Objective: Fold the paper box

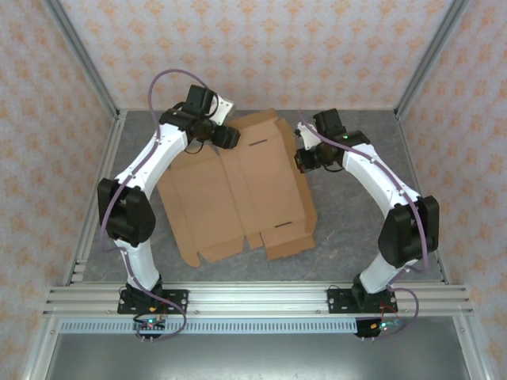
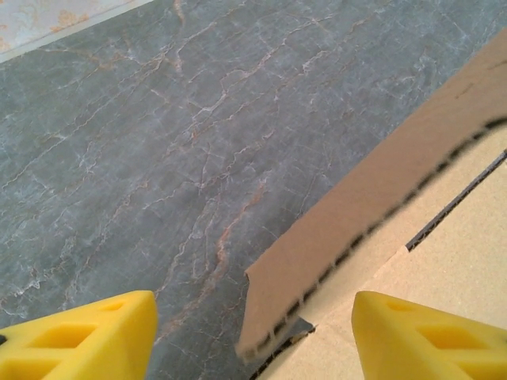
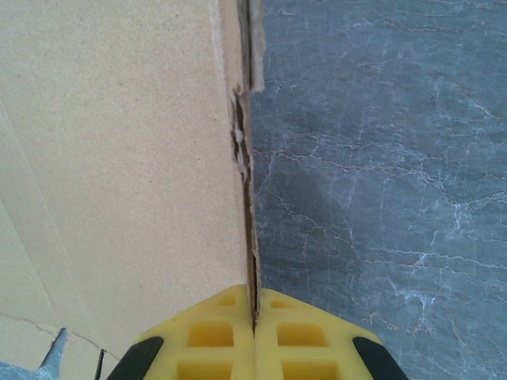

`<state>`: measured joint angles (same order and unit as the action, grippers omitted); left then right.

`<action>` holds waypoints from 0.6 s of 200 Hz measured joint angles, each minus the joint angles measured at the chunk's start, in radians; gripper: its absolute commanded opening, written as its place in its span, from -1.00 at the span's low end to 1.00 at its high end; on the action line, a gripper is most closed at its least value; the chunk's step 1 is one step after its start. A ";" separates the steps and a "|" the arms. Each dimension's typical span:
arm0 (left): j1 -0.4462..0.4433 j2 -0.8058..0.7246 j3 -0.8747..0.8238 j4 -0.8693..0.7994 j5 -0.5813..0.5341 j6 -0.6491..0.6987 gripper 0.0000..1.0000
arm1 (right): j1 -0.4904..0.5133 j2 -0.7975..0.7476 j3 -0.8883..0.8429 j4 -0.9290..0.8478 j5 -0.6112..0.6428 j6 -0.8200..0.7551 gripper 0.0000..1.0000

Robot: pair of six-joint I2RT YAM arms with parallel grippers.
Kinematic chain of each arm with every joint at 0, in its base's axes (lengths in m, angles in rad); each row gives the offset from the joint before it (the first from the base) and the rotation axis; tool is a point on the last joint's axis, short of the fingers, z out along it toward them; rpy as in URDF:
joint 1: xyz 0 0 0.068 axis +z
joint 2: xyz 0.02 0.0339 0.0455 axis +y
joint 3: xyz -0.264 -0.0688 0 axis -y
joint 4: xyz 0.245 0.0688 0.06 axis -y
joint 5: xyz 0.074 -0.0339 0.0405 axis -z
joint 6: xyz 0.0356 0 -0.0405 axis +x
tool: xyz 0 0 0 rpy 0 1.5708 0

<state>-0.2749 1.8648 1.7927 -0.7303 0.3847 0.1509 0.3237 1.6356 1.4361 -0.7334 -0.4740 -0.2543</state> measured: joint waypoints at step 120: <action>0.019 -0.719 -0.586 0.128 -0.317 -0.253 0.50 | 0.000 0.000 -0.043 0.076 0.013 0.138 -1.00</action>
<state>-0.2558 1.1454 1.2064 -0.6022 0.0673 -0.1024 0.3237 1.6356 1.3933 -0.6571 -0.4614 -0.1158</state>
